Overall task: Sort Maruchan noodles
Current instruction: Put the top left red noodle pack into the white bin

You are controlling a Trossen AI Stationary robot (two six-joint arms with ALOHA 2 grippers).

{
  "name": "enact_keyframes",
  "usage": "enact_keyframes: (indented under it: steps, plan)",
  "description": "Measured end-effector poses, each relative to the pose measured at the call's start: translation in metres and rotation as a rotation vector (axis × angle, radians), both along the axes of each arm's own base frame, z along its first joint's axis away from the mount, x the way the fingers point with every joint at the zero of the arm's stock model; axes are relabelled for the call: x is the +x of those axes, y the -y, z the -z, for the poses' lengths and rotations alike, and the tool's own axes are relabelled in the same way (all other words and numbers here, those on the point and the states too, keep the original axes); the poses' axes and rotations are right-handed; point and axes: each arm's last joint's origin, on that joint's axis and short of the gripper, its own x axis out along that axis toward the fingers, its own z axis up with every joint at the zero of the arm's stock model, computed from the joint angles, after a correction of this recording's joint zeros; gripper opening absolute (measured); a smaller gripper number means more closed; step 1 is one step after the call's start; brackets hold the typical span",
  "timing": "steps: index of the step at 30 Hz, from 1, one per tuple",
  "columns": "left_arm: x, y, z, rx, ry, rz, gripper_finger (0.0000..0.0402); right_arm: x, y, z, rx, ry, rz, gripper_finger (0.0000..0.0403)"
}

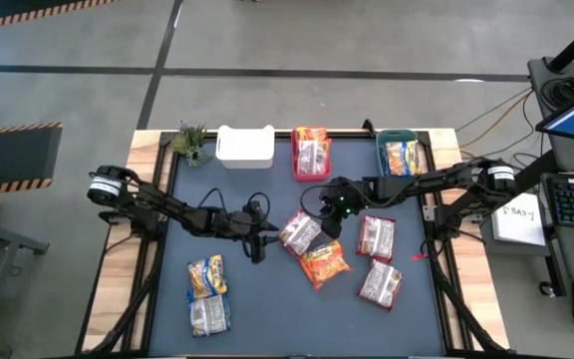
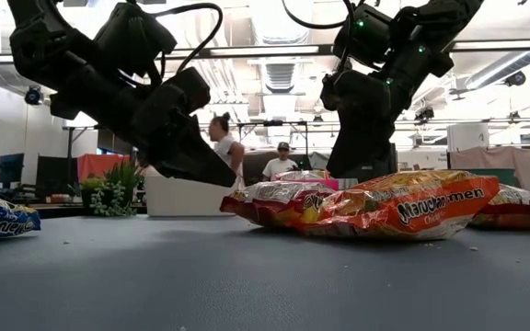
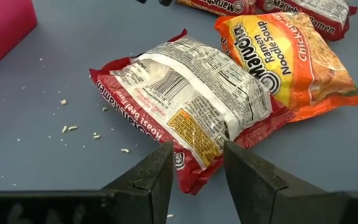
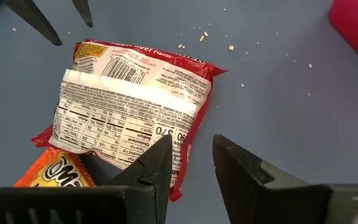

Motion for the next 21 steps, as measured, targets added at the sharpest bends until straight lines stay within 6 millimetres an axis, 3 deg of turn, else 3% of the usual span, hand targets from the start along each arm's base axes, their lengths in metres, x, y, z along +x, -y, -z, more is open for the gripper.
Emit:
enact_keyframes:
  steps: [5, 11, 21]
  plan:
    - [0.003, 0.0, 0.002, -0.005, 0.024, -0.002, 0.0123, 0.0, 0.0, 0.0, 0.0, 0.0, 0.001, 0.0106]
    - [0.01, 0.002, 0.022, -0.034, 0.039, -0.004, 0.0123, 0.0, 0.0, 0.0, -0.001, 0.005, 0.002, 0.0105]
    - [0.006, 0.0, 0.023, -0.039, 0.008, -0.017, 0.0123, 0.002, 0.0, -0.001, -0.006, 0.022, 0.002, 0.0103]
